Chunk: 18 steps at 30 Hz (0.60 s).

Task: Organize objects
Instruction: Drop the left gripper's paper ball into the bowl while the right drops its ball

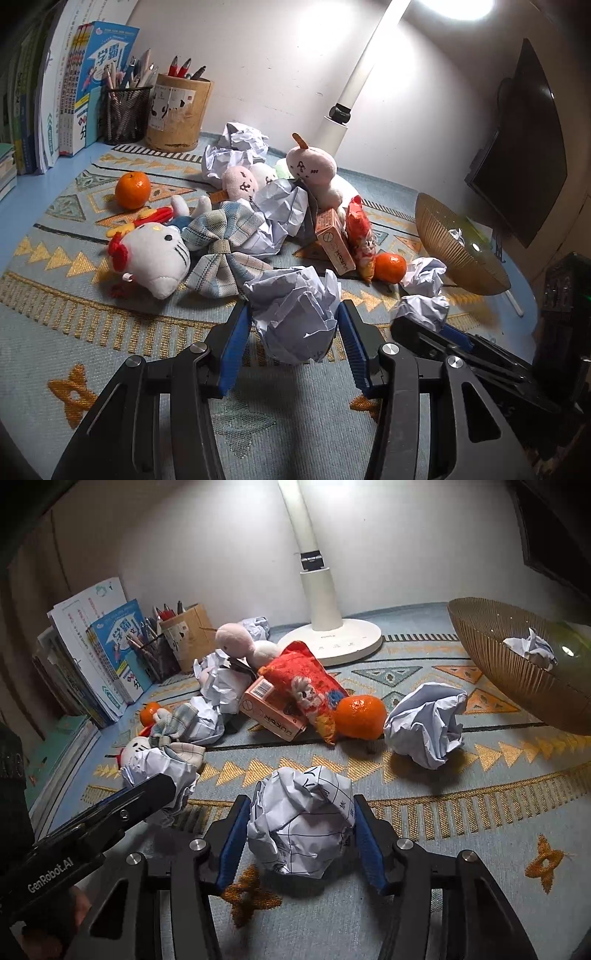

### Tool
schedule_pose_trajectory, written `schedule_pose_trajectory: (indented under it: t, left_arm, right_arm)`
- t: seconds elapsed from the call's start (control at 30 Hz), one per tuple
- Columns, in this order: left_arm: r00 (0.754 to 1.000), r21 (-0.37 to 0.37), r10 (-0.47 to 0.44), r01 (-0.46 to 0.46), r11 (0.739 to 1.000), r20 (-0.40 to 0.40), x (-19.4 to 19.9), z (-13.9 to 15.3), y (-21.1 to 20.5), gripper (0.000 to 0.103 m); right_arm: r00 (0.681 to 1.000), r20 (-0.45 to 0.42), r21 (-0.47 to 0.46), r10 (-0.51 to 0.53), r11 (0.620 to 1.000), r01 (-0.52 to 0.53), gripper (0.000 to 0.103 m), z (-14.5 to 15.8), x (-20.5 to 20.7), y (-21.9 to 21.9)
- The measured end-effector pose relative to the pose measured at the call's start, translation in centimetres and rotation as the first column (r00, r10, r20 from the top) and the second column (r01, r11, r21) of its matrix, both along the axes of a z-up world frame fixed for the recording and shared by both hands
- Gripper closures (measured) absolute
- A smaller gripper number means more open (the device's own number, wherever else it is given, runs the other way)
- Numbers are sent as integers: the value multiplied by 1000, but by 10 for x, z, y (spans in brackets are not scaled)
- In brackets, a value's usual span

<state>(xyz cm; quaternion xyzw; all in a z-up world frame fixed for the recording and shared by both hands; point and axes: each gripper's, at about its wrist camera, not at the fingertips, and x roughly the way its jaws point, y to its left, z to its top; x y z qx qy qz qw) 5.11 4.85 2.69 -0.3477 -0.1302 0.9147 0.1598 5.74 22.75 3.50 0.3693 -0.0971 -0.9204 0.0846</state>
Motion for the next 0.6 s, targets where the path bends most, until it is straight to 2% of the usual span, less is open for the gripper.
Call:
schedule_pose_trajectory:
  t: [0.07,0.13,0.27,0.37,0.5,0.57,0.6]
  left_arm:
    - [999,-28,-40,40,999,-1,1,6,12,57]
    - [995,-41,-99,98,994,-20,3,20,33,57]
    - [967,-11,-242,242,970,-83,-9,62,92,57]
    - [940,58,-332,337,940,-81,-36,85,142,57]
    - [917,69,-391,397,915,-84,-70,93,205,57]
    - [900,97,-428,435,895,-88,-83,92,229,57]
    - [886,113,-455,463,879,-91,-87,92,239,50]
  right_arm:
    - [999,-44,-57,26,998,-28,50,7,10,7]
    - [999,-53,-111,13,994,-19,50,13,18,21]
    - [988,-89,-199,-125,974,105,50,42,35,86]
    - [940,-152,-240,-306,934,265,49,79,53,149]
    - [850,-172,-229,-498,859,458,48,109,60,218]
    - [834,-150,-217,-532,840,497,48,112,51,239]
    - [833,-141,-209,-535,839,503,48,113,44,246]
